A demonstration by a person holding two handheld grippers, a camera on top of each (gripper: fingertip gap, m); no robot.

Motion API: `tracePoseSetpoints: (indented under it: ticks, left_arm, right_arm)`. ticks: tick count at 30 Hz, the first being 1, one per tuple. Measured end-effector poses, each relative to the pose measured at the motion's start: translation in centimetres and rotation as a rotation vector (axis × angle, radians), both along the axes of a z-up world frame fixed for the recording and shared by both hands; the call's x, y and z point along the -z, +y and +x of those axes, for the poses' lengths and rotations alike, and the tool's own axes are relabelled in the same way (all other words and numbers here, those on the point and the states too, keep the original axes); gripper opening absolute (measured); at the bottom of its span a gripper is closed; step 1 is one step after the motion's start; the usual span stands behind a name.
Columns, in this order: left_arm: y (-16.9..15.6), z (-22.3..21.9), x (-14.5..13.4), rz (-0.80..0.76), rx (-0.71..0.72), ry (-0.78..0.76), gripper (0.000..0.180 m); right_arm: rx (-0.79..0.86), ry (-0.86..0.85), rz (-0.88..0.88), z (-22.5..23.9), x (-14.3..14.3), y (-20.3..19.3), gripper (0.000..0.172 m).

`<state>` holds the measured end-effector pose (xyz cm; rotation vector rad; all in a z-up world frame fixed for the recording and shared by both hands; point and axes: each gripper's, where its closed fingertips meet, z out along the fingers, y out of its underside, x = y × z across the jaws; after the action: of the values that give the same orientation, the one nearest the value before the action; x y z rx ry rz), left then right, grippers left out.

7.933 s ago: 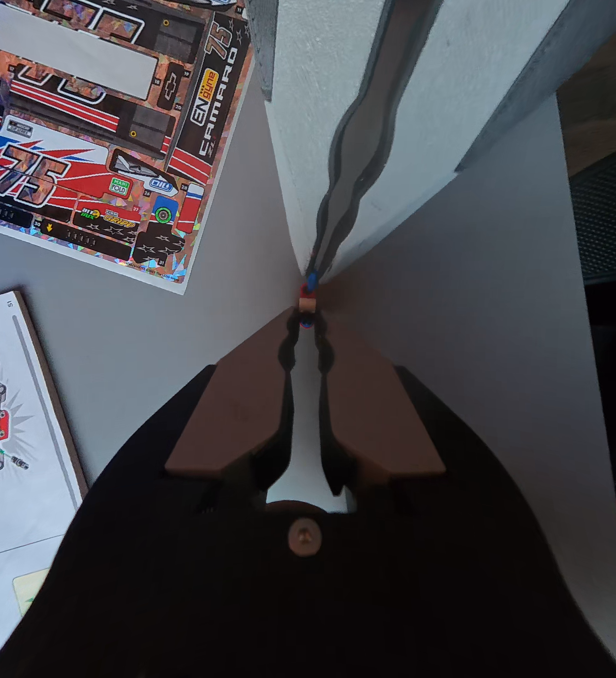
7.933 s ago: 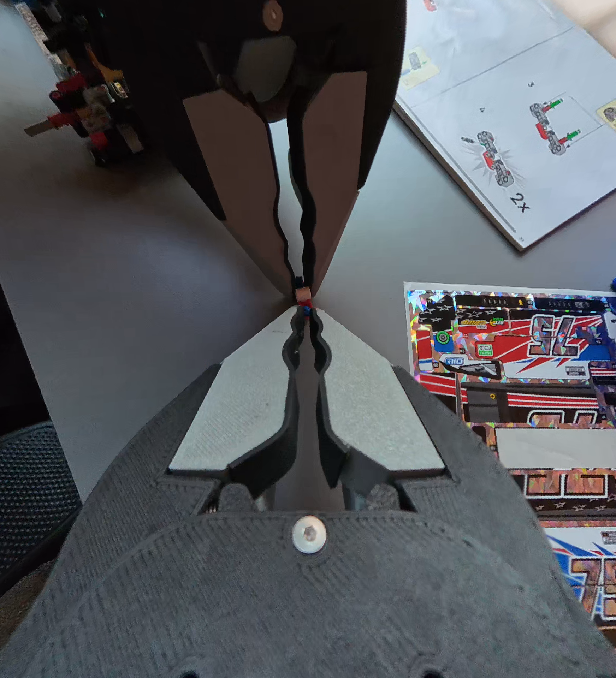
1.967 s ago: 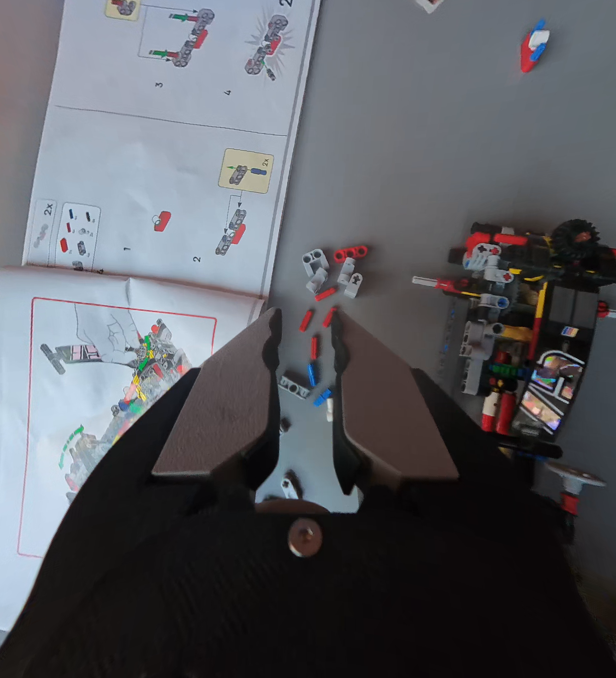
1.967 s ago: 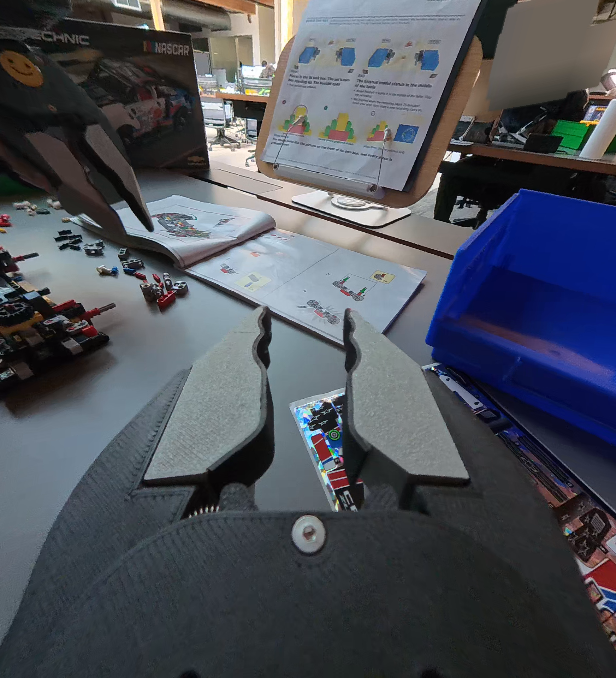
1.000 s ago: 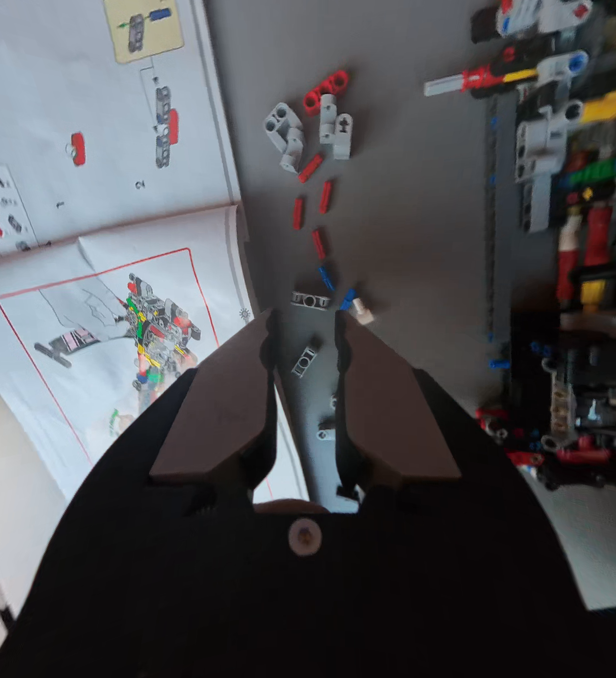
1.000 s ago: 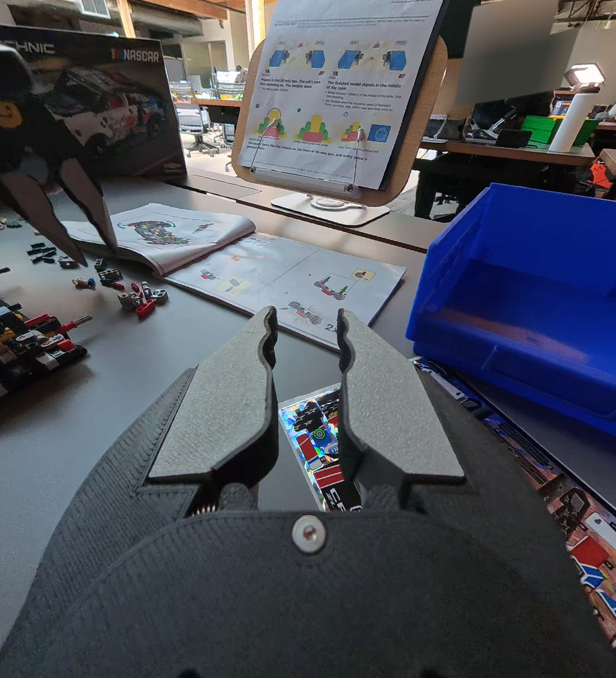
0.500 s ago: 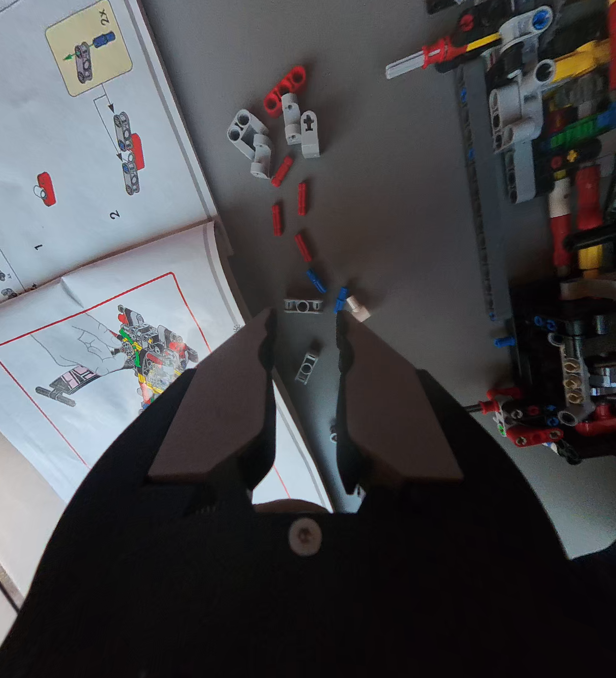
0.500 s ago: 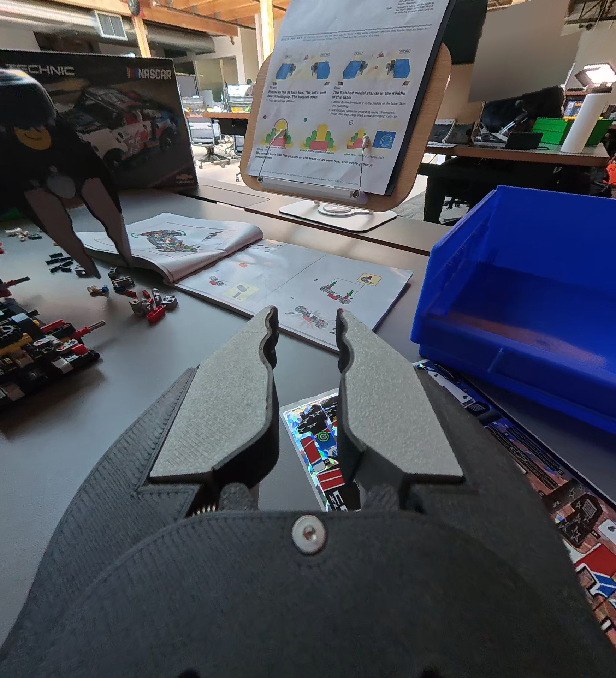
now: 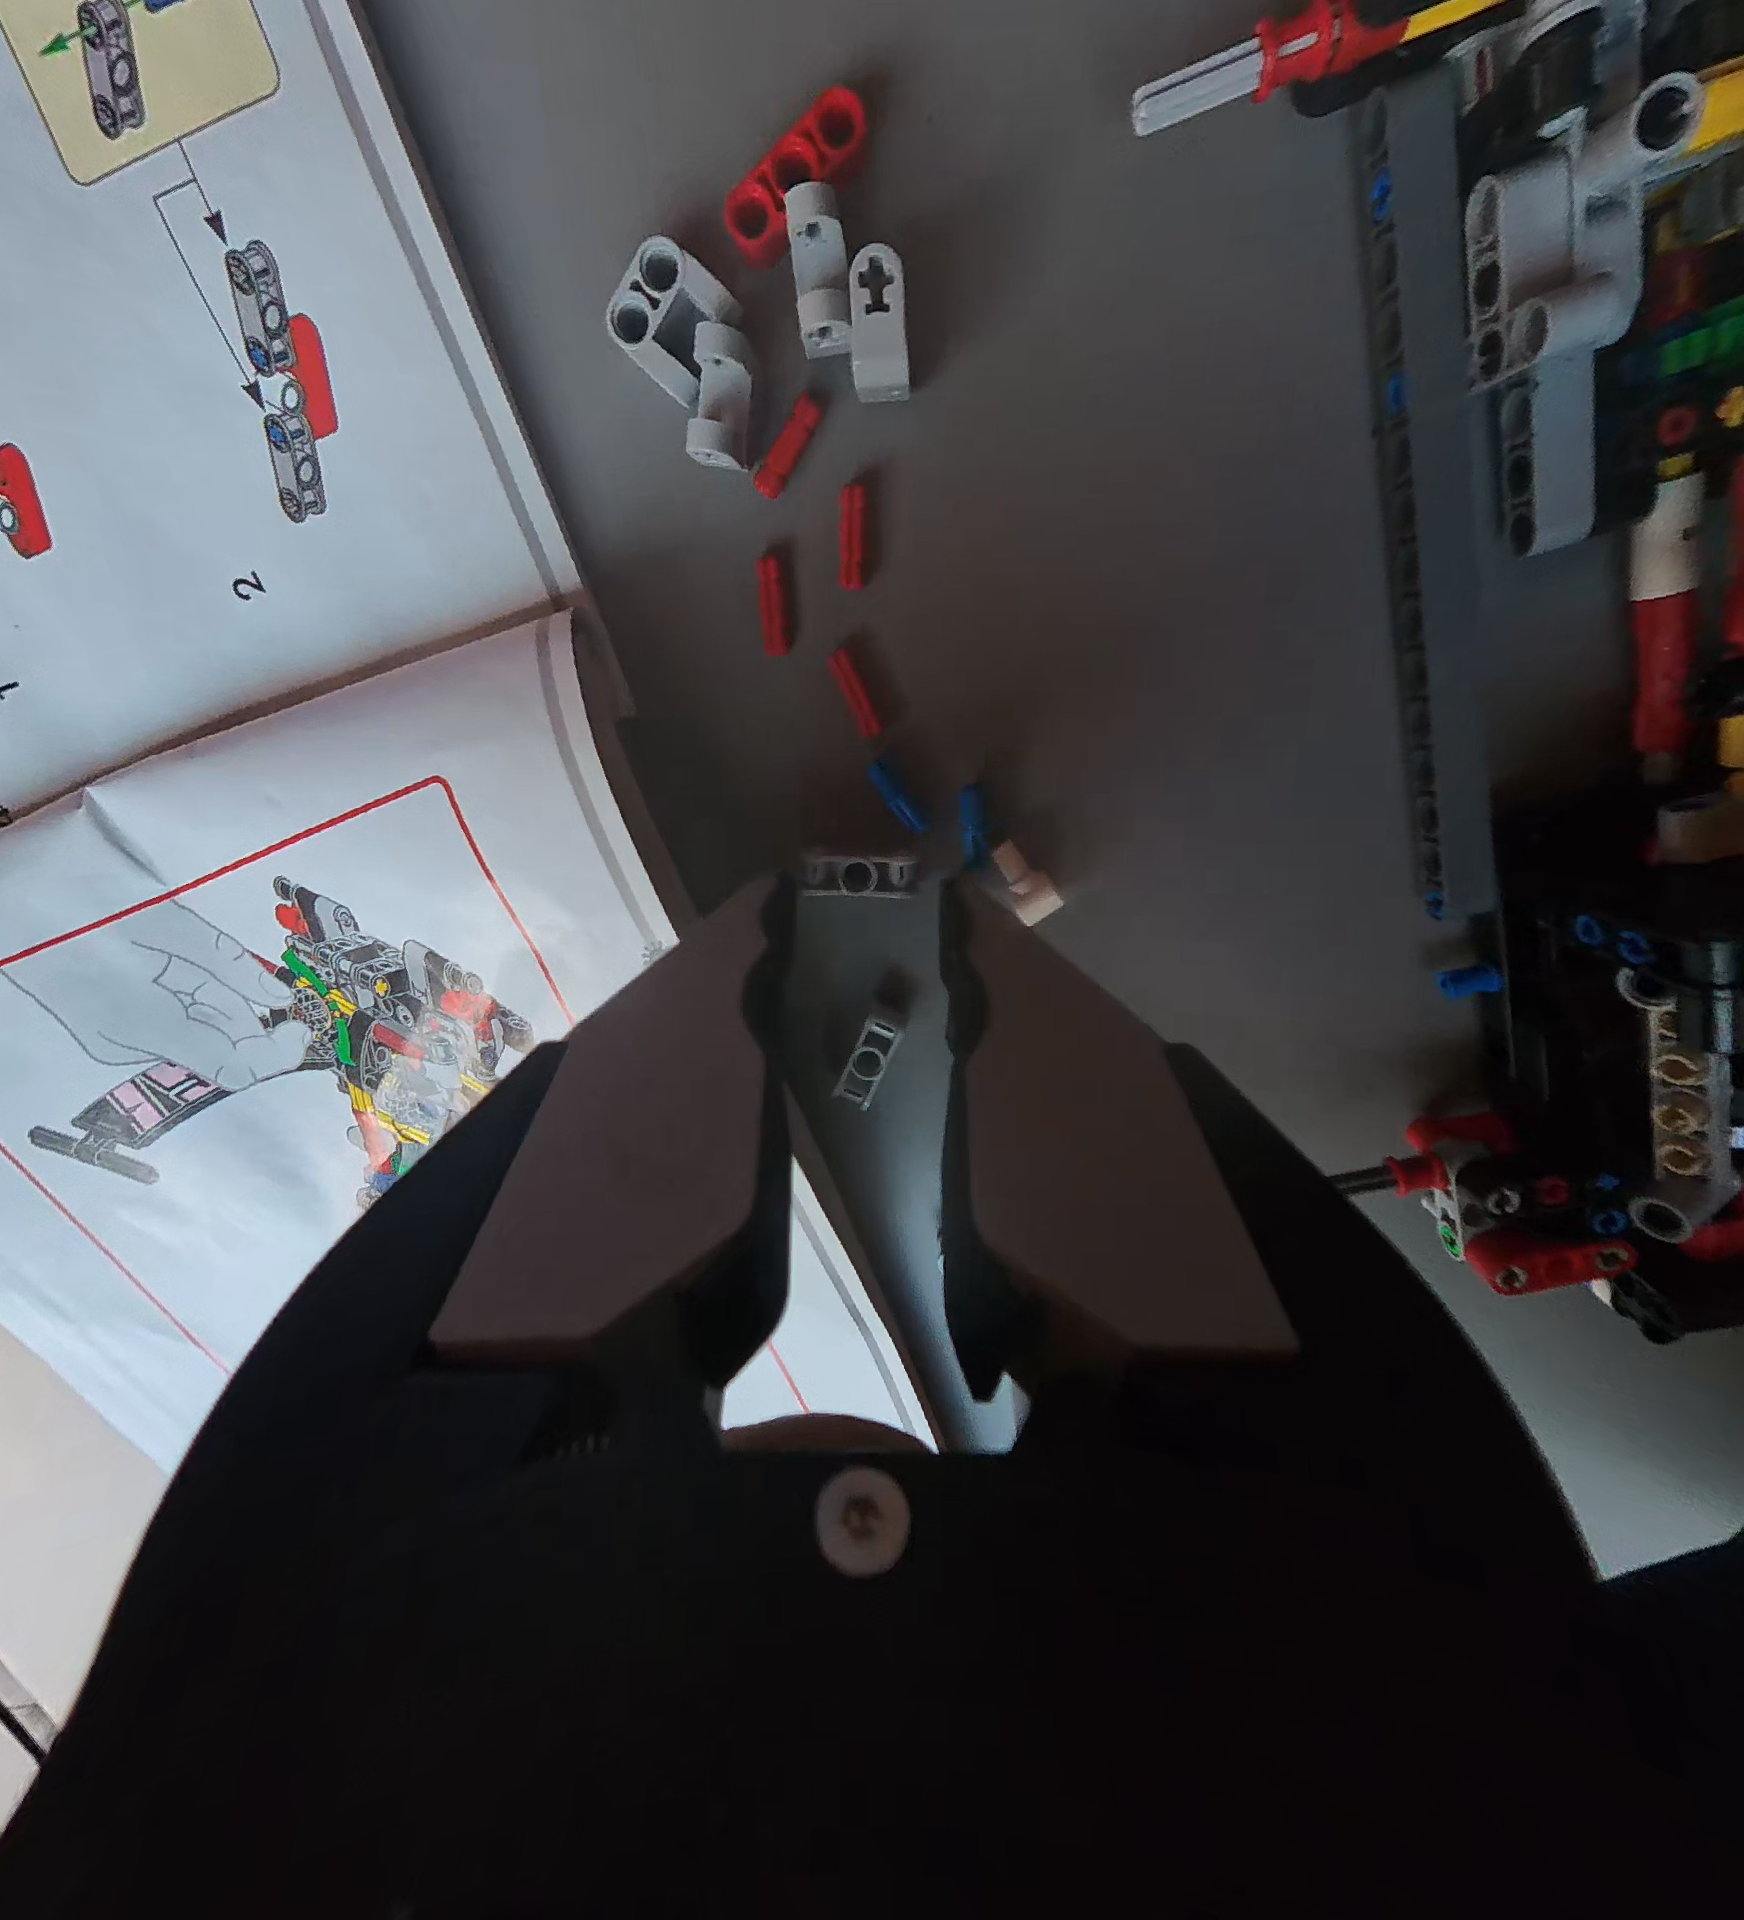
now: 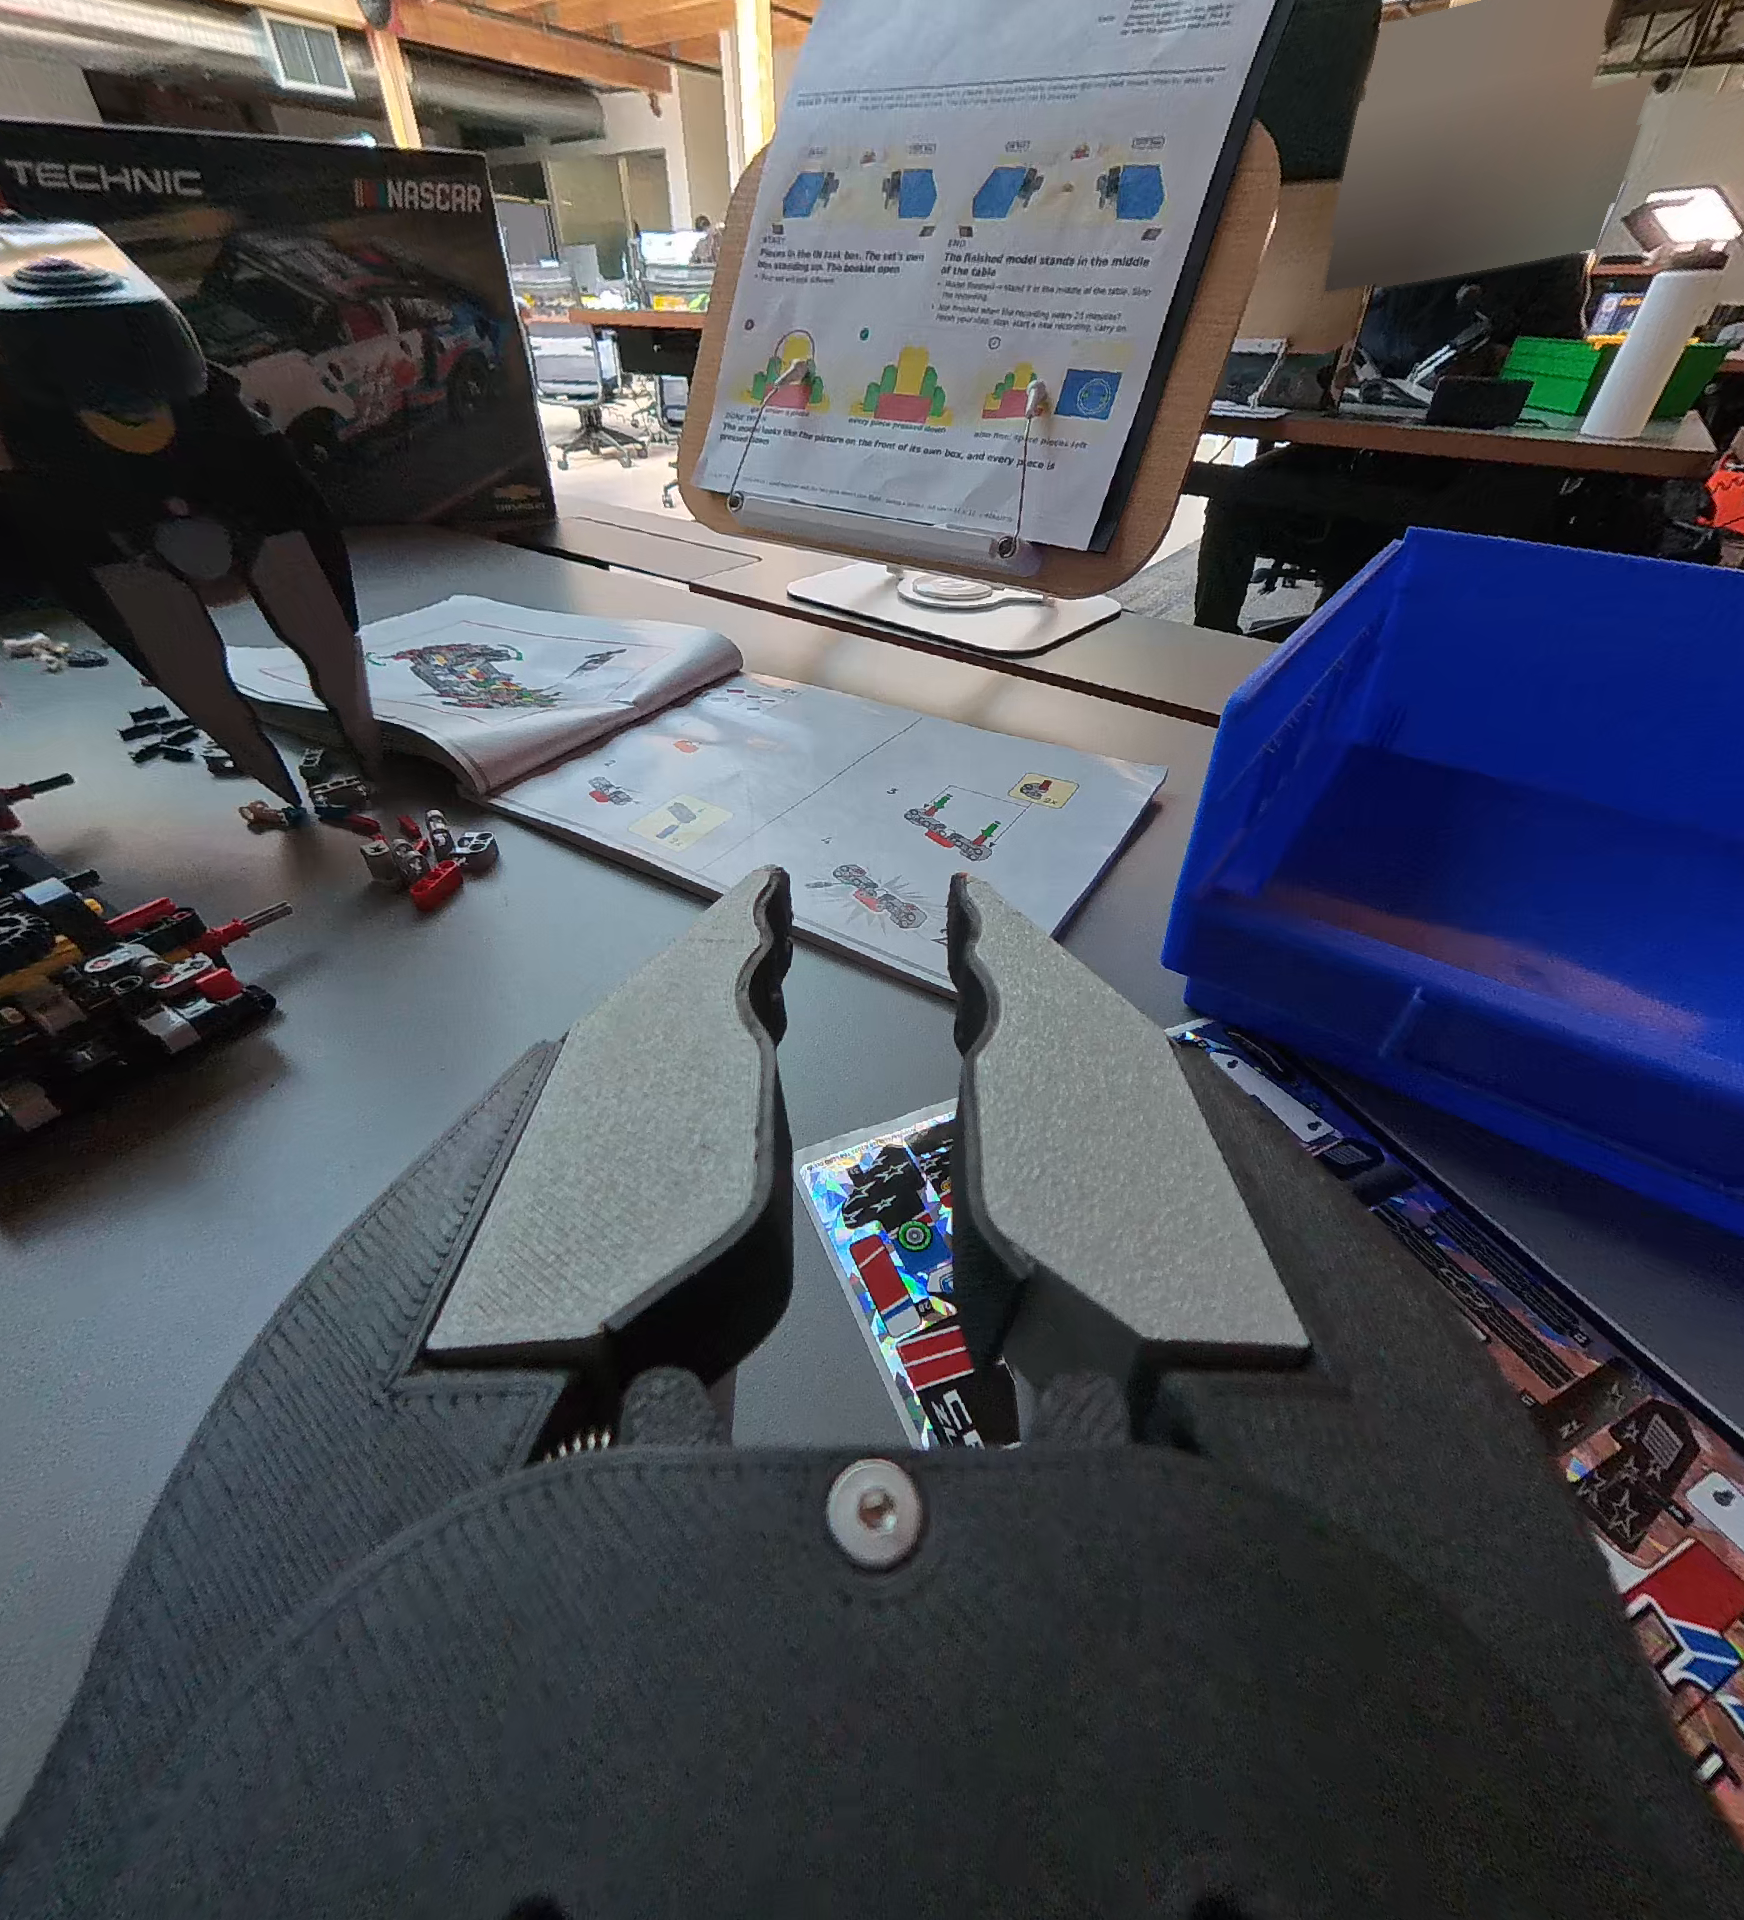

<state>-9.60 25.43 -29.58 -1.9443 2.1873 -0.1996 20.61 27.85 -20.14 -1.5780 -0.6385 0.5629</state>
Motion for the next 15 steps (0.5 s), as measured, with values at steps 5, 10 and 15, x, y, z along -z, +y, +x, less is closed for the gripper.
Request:
tracePoseSetpoints:
  ticks: [5,10,15]
  left_arm:
    - [-0.1,0.0,0.0,-0.003,0.002,0.003,0.022]
    - [-0.4,-2.0,-3.3,0.027,-0.058,-0.038,0.029]
    - [-1.2,-9.5,-9.5,0.157,-0.297,-0.093,0.032]
  right_arm:
    - [-0.001,0.001,-0.001,0.0,0.0,0.0,0.027]
    - [0.001,0.002,0.003,0.0,0.0,0.0,0.027]
    - [-0.002,0.004,0.009,0.0,-0.1,-0.1,0.026]
